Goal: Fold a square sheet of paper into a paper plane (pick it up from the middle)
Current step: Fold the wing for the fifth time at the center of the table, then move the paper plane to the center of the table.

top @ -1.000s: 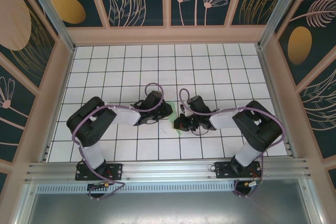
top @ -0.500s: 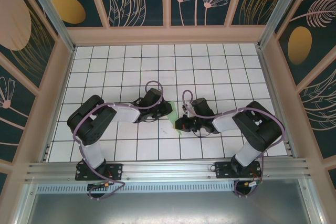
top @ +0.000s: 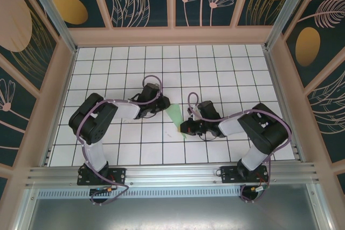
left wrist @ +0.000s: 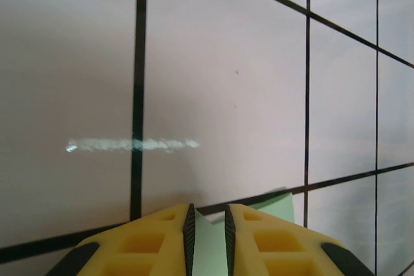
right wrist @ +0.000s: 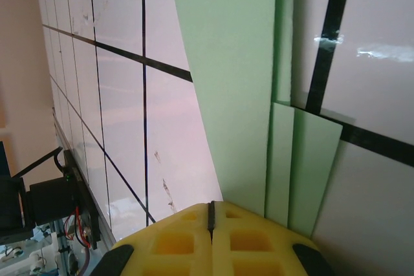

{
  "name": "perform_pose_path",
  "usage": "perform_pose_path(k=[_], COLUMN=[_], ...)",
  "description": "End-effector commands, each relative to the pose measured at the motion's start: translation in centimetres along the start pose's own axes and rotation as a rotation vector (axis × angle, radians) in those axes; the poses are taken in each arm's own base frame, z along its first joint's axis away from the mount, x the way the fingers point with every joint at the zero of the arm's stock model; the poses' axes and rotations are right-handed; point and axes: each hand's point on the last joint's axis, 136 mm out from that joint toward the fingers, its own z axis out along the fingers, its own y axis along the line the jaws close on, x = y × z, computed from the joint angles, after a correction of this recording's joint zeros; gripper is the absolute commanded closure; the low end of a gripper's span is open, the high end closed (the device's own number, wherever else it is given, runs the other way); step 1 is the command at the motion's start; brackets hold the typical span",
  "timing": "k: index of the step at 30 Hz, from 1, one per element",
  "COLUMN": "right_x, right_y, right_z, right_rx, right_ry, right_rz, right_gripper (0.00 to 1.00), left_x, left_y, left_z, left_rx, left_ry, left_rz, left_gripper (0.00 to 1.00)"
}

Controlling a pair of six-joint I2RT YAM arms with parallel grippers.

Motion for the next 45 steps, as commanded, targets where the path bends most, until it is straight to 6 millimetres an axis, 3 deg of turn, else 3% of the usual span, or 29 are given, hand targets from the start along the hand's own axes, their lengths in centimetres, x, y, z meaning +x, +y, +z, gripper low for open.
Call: perform_pose_path(k=[1,3,5,8,10,12,16,26,34,41,45], right_x=[5.5,4.4,2.0,-2.1,-4.3,-6.2,-8.0,-6.9,-4.9,-4.1,-3.9], right_y=[-6.6,-5.1,-1.3,5.9,7.7,6.6,2.6,0.4,1.3,2.5,2.6], right_z=[-0.5,-0.4,-0.7,-2.9,-5.2,-7.2,-8.9,-4.7,-1.7,-0.6,0.0], right_rx=[0.221,0.185,0.086,-0.032,0.012,0.113,0.208,0.177,0.114,0.111,0.179], right_ry=[0.139,0.121,0.078,-0.037,-0.137,-0.229,-0.305,-0.145,-0.011,0.023,0.025], right_rz=[0.190,0.159,0.097,-0.058,-0.133,-0.131,-0.043,-0.028,-0.076,-0.120,-0.155], right_gripper=[1.00,1.00,0.96,0.87,0.80,0.70,0.67,0.65,0.63,0.64,0.74], left_x=[-2.2,-3.1,-4.1,-5.8,-6.5,-6.4,-4.7,-1.5,-1.1,-1.0,-0.9], left_y=[3.5,2.7,1.0,-0.8,-1.8,-2.5,-3.5,-1.7,-1.2,-0.9,-0.7], left_z=[0.2,-0.5,-1.5,-3.7,-5.3,-6.4,-7.3,-7.4,-7.1,-6.9,-6.8], left_rx=[-0.131,-0.108,-0.070,-0.060,-0.052,-0.016,0.087,0.117,0.110,0.102,0.096], left_ry=[-0.061,-0.078,-0.098,-0.147,-0.175,-0.185,-0.143,-0.074,-0.065,-0.062,-0.057], left_rz=[0.026,0.034,0.056,0.087,0.096,0.089,0.051,-0.041,-0.056,-0.058,-0.063], left_gripper=[0.75,0.74,0.72,0.68,0.66,0.65,0.59,0.54,0.54,0.54,0.54])
